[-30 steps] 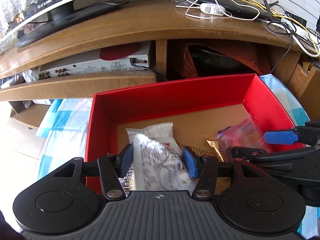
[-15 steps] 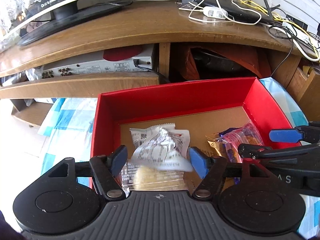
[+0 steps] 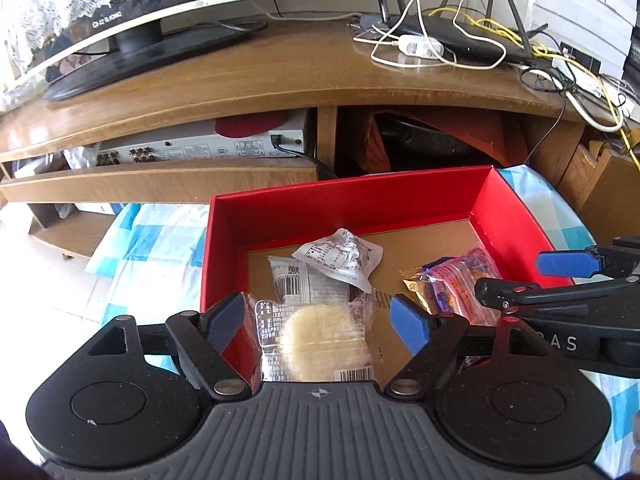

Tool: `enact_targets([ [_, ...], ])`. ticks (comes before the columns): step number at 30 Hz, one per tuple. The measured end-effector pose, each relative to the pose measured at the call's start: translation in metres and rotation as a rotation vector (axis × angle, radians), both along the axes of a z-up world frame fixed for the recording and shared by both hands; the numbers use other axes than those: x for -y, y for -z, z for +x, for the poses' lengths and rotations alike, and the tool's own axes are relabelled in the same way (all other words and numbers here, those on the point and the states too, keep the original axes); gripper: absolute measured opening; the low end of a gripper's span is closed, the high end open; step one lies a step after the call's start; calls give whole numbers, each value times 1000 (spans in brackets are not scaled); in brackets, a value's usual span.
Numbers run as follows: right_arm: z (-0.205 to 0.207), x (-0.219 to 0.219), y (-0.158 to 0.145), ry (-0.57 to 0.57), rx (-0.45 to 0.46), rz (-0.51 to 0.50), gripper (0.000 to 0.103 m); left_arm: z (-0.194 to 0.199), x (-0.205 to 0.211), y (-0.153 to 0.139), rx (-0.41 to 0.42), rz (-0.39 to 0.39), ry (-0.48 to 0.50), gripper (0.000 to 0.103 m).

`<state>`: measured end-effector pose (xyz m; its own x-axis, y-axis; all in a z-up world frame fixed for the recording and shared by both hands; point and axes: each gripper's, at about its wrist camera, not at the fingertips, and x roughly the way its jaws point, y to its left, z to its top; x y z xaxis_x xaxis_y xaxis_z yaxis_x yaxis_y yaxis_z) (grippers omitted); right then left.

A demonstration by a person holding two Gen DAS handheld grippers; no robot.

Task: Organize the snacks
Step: 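Open both tools to drop the foil packet and pink cake into the box, then move both tools back toward the remaining snacks on the cloth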

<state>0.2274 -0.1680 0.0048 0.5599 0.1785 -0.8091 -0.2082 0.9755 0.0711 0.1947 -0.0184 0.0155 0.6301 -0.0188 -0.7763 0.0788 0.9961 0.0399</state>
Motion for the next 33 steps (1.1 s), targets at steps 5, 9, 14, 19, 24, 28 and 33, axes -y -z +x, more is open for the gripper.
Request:
enact_targets([
  [5, -10, -1, -8, -3, 16, 14, 66, -9, -3, -6, 7, -7, 4, 86],
  [9, -21, -3, -13, -18, 23, 34, 70, -22, -10, -11, 7, -12, 8, 89],
  [14, -42, -8, -17, -53, 26, 44, 70, -43, -27, -9, -25, -21, -8, 89],
  [19, -64, -16, -16, -93, 6, 44, 70, -69, -43, -2, -77, -47, -21, 89],
  [24, -87, -26, -7, -136, -26, 36, 70, -94, -53, 11, -132, -45, -11, 91],
  [28, -99, -34, -3, -160, -40, 31, 70, -101, -64, 26, -191, -61, -42, 91],
  [33, -108, -39, -2, -171, -56, 54, 71, -91, -71, 28, -175, -118, -17, 91],
])
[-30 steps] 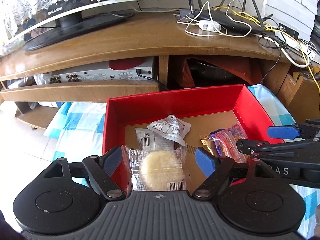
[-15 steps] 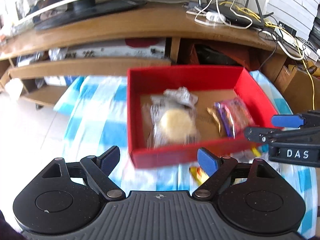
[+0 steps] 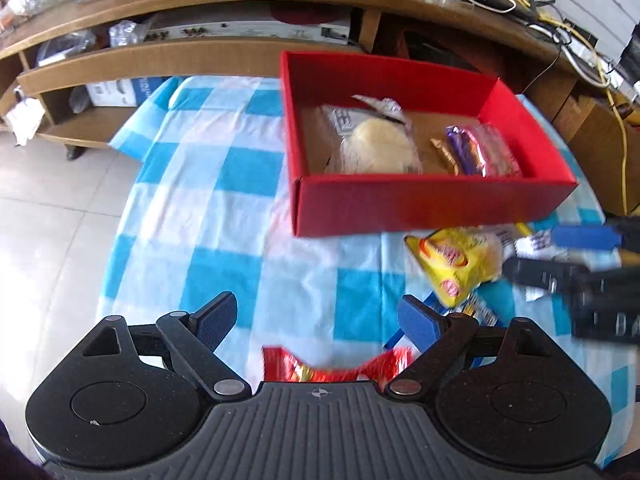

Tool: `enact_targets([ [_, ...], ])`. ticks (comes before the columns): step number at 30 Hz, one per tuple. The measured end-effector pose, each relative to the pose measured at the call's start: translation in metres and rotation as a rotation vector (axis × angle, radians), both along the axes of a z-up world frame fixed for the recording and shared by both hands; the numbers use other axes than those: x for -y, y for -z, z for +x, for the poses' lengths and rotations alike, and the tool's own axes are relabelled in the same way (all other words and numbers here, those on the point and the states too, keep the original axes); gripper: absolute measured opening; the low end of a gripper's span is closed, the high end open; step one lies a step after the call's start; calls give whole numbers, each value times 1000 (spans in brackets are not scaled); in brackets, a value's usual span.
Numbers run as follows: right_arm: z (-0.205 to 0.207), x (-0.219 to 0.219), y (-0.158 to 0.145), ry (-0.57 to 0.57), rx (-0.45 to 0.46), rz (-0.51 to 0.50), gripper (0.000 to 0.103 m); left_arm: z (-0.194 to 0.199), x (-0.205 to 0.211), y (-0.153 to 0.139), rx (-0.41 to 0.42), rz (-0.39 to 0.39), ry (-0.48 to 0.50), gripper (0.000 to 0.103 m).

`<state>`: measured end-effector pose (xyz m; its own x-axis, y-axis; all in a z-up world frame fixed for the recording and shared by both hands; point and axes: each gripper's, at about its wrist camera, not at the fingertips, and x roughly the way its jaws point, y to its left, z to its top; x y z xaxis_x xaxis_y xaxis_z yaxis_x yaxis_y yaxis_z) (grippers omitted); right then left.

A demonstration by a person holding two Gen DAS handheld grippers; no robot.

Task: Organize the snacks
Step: 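Move both tools back toward the remaining snacks on the cloth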

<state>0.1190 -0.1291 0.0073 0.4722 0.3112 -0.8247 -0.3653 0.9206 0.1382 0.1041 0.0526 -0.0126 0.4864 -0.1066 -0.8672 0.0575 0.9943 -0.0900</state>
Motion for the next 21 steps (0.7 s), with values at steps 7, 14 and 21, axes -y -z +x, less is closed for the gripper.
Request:
enact_targets([
  [7, -6, 3, 4, 10, -21, 4, 71, 12, 6, 22, -55, -62, 88, 91],
  [14, -2, 15, 9, 45, -50, 12, 71, -11, -4, 32, -140, -61, 120, 92],
  [21, -6, 24, 5, 57, -56, 32, 72, -45, -13, 30, -203, -95, 129, 92],
])
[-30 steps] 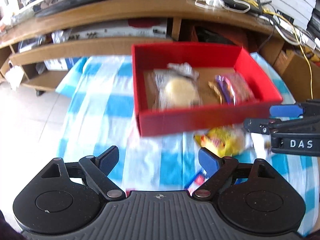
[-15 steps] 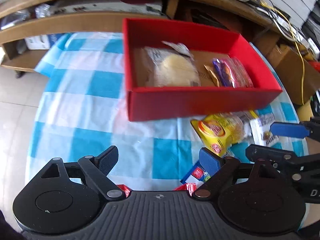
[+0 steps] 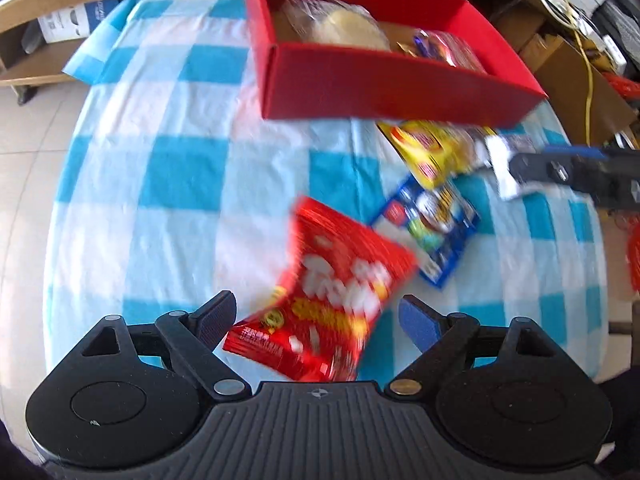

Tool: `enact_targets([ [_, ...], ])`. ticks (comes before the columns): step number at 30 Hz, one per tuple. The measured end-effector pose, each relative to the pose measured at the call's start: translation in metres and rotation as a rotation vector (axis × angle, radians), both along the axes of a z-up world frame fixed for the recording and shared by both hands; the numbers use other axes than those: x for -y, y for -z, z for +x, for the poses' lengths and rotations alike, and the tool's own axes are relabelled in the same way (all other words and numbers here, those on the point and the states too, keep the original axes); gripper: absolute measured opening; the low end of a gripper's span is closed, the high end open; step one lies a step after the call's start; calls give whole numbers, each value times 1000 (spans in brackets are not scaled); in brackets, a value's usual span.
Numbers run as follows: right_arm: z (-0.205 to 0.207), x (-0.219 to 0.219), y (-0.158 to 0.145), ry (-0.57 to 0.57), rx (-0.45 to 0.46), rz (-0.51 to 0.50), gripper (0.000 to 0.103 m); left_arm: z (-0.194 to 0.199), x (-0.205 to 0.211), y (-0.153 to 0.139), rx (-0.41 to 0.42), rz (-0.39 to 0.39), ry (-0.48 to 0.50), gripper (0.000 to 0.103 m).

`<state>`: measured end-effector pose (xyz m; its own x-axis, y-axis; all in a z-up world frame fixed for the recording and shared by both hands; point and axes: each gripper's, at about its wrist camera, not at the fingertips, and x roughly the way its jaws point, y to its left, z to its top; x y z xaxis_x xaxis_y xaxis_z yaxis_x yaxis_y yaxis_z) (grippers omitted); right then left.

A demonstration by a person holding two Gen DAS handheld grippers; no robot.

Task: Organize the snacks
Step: 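Move both tools back toward the remaining snacks on the cloth, then grasp the red Trolli bag with the left tool while the right tool grasps the Kapron wafer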

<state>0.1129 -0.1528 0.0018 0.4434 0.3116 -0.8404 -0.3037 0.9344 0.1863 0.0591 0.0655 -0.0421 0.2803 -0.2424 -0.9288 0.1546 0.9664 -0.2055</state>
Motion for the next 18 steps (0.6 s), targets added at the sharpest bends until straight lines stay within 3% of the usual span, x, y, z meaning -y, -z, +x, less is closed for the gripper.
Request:
enact_targets([
  [7, 0, 9, -4, 25, 11, 2, 73, -4, 27, 9, 30, 106, 77, 94],
  [10, 6, 24, -4, 67, 5, 5, 74, -9, 36, 10, 60, 172, 99, 87],
  [12, 12, 35, -3, 104, -4, 3, 75, -12, 40, 9, 84, 208, 111, 68],
  [13, 15, 40, -1, 122, -7, -1, 75, -14, 41, 8, 97, 215, 114, 65],
  [18, 25, 61, 6, 193, -33, -12, 75, -11, 35, 3, 99, 158, 84, 59],
])
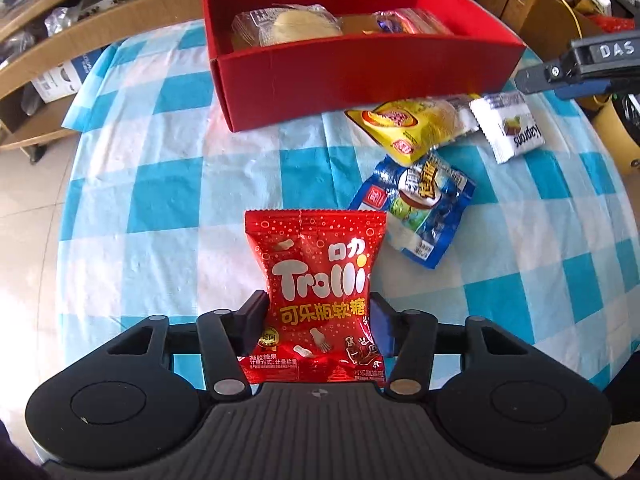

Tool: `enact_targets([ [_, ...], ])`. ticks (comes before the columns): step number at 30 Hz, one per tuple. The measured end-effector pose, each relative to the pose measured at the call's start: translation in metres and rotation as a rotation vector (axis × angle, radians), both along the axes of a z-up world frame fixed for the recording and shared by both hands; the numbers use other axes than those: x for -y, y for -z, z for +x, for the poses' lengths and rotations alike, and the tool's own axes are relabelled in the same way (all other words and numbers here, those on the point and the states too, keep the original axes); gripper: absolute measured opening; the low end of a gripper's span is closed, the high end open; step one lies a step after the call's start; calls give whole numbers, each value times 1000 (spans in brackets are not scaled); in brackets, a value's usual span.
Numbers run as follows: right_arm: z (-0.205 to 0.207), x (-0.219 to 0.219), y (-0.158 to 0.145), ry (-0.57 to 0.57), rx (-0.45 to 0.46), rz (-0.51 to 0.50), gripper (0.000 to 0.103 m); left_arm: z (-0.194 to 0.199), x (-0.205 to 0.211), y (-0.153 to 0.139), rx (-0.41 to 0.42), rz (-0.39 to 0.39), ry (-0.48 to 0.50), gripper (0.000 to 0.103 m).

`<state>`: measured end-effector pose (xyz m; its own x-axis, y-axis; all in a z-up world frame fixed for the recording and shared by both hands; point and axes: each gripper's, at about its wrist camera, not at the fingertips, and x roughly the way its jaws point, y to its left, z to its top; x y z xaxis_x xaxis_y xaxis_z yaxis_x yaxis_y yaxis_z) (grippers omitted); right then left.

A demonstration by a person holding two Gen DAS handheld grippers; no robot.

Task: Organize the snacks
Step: 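Grasp the red Trolli bag with the left tool while the right tool grasps the Kapron wafer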

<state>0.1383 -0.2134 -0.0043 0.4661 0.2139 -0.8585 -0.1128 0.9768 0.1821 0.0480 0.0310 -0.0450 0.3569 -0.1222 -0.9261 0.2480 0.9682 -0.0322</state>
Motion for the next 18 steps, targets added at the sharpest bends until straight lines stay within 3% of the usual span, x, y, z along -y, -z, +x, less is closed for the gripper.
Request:
enact_targets([
  [11, 32, -3, 42, 14, -112, -19, 77, 10, 3, -13, 10, -110, -11, 59],
  [18, 34, -11, 62, -44, -131, -61, 96, 11, 9, -8, -22, -125, 6, 59],
])
